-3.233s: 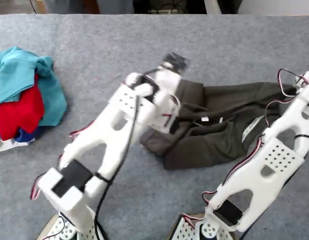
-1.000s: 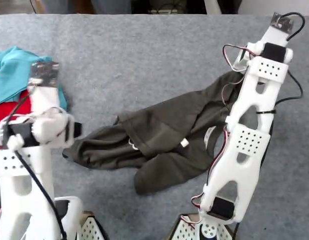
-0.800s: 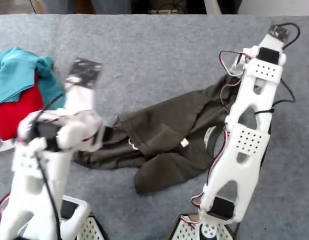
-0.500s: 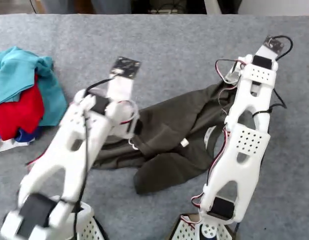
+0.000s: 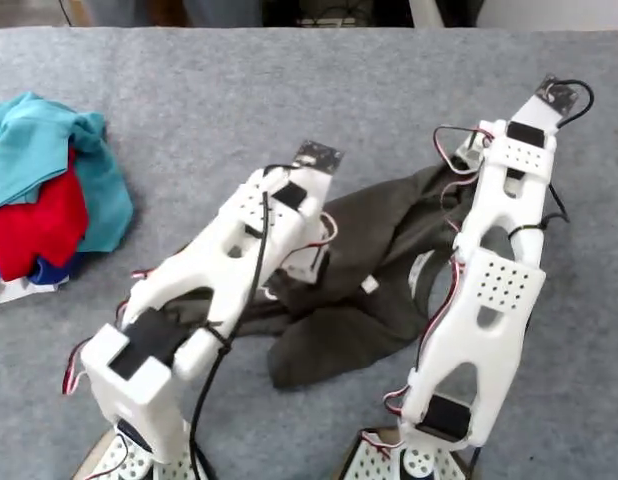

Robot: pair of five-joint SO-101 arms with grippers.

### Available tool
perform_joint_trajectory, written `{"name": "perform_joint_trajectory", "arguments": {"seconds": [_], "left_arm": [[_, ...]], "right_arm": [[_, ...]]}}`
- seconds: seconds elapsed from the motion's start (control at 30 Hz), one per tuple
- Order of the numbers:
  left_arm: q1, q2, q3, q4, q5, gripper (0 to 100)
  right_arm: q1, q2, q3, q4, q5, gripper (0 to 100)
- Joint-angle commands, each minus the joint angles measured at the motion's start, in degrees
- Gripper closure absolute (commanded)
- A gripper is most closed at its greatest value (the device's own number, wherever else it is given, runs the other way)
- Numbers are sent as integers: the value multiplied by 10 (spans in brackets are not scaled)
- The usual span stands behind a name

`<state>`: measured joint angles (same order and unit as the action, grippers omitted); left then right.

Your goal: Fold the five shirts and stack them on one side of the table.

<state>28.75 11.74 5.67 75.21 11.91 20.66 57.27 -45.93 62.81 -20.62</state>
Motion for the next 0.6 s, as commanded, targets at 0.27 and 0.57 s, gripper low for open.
{"name": "perform_joint_trajectory", "arguments": {"seconds": [0.27, 0.57], "left_arm": [[5, 47, -58, -21, 9, 961], [4, 47, -152, 51, -11, 970]], "right_arm": [[7, -11, -29, -6, -6, 985], [8, 0, -44, -6, -6, 985]]}}
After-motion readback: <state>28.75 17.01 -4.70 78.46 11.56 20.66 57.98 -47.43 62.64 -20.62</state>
